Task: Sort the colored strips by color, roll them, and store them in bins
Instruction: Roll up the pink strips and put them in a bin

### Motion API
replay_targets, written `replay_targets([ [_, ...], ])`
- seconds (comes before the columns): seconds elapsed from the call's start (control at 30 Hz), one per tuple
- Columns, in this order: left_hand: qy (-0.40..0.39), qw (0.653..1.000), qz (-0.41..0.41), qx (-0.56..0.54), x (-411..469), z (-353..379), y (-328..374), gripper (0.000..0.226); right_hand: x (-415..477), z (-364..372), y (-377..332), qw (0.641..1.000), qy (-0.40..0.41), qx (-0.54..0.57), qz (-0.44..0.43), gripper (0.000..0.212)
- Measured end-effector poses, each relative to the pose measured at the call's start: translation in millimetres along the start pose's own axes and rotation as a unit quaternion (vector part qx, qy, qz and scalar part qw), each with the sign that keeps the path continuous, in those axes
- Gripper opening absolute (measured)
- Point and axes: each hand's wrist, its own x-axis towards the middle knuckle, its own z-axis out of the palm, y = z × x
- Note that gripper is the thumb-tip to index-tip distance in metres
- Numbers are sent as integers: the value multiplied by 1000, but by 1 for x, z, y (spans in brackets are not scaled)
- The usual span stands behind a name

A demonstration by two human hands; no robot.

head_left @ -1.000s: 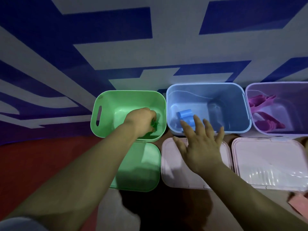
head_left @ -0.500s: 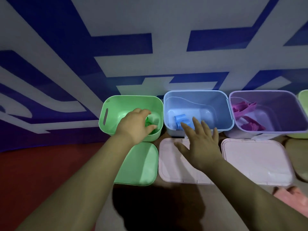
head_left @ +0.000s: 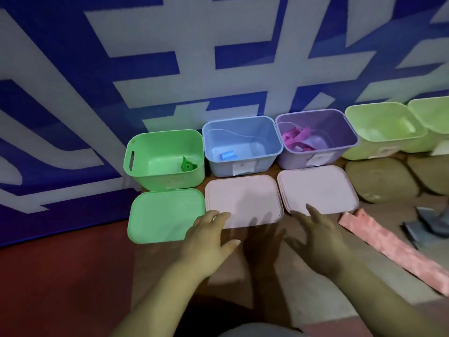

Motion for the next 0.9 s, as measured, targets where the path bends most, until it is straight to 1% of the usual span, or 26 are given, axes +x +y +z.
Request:
replay_targets([
  [0.17,-42,999,30,-8,-13,33,40,69,-42,16,59,997,-41,28,65,71],
  [0.23,-53,998,32,-4,-14,46,56,70,-53,15,84,996,-42,39,66,72],
  [0.33,-65,997,30,-8,-9,69,85,71,-59,7,121,996,-44,40,68,65],
  [0.5,-73,997,3,-33,15,123,155,74,-42,-3,202,992,-72,51,88,66],
  [0.6,-85,994,-25,-60,31,158,198,76,-25,-11,243,993,-97,38,61,65],
  [0.67,-85,994,-29,-67,43,180,226,77,-13,-15,270,993,-108,35,32,65],
  [0.73,-85,993,-41,-76,56,196,252,77,0,-22,294,991,-130,38,21,66],
  [0.9,-68,990,-87,-84,86,219,283,82,33,-33,323,986,-153,57,-37,62],
])
